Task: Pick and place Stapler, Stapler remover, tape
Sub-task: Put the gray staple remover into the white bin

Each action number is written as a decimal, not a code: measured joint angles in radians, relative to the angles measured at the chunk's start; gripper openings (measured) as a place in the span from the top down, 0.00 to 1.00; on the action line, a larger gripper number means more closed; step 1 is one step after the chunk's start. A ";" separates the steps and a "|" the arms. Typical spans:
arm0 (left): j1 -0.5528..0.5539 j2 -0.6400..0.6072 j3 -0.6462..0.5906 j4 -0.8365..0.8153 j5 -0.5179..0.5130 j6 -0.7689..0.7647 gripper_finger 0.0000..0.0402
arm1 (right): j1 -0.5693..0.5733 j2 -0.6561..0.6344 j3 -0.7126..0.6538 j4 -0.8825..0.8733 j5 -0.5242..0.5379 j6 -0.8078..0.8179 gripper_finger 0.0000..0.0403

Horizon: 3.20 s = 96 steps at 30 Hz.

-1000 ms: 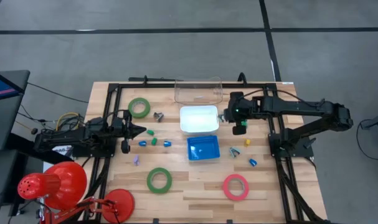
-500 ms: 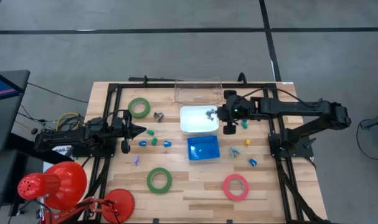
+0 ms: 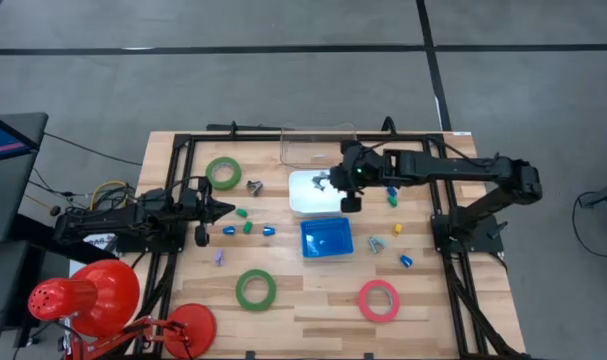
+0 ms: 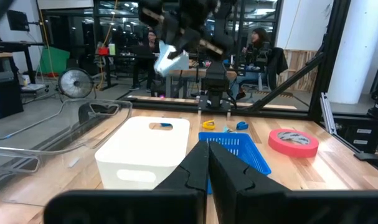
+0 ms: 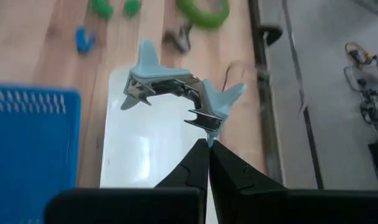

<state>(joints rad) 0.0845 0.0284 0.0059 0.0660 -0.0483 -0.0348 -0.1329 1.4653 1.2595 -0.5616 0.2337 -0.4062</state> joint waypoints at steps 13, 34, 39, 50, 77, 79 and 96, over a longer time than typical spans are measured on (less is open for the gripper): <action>0.000 0.000 0.000 0.005 0.000 0.000 0.99 | 0.000 0.150 0.089 -0.048 -0.034 0.038 1.00; 0.000 0.000 0.000 0.012 0.000 0.000 0.99 | -0.013 0.324 0.089 -0.220 -0.038 0.120 1.00; 0.000 0.000 0.000 0.012 0.000 0.000 0.99 | -0.018 0.307 0.089 -0.212 -0.037 0.120 1.00; 0.000 0.000 0.000 0.017 0.000 0.000 0.99 | -0.073 0.241 0.089 -0.188 -0.053 0.192 1.00; 0.000 0.000 0.000 0.027 0.000 0.000 0.99 | -0.111 0.257 0.089 -0.141 -0.126 0.216 1.00; 0.000 0.000 0.000 0.028 0.000 0.000 0.99 | -0.110 0.269 0.083 -0.124 -0.128 0.216 1.00; 0.000 0.033 0.000 0.041 0.000 0.000 0.99 | -0.105 0.324 0.042 -0.070 -0.132 0.224 1.00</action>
<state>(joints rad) 0.0844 0.0613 0.0062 0.1075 -0.0483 -0.0346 -0.2380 1.7889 1.3014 -0.6317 0.1017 -0.1818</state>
